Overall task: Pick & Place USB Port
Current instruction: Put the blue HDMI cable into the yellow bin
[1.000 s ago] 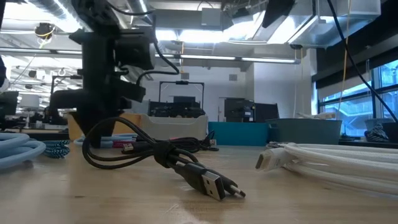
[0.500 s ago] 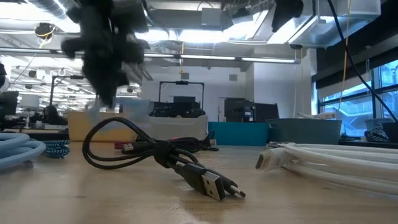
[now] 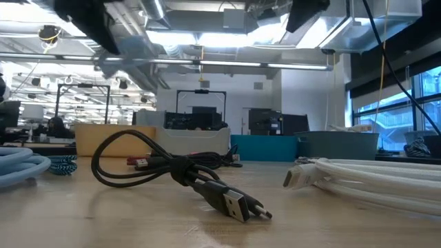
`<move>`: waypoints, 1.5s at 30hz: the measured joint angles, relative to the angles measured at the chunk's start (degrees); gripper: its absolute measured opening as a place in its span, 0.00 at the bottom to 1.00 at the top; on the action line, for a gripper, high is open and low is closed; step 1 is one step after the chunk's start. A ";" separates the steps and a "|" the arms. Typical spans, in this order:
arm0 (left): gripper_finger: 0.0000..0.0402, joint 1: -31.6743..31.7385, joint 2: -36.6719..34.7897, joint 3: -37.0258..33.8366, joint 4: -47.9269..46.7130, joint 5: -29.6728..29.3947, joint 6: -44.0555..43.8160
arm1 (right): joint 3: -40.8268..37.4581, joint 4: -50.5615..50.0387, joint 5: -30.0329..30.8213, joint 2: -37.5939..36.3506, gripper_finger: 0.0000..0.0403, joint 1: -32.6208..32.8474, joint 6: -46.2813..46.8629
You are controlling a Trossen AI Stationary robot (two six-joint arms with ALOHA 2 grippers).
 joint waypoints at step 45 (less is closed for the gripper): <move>0.07 25.52 17.54 -5.17 7.69 2.81 9.18 | 0.00 1.83 0.07 0.00 0.34 0.00 -3.93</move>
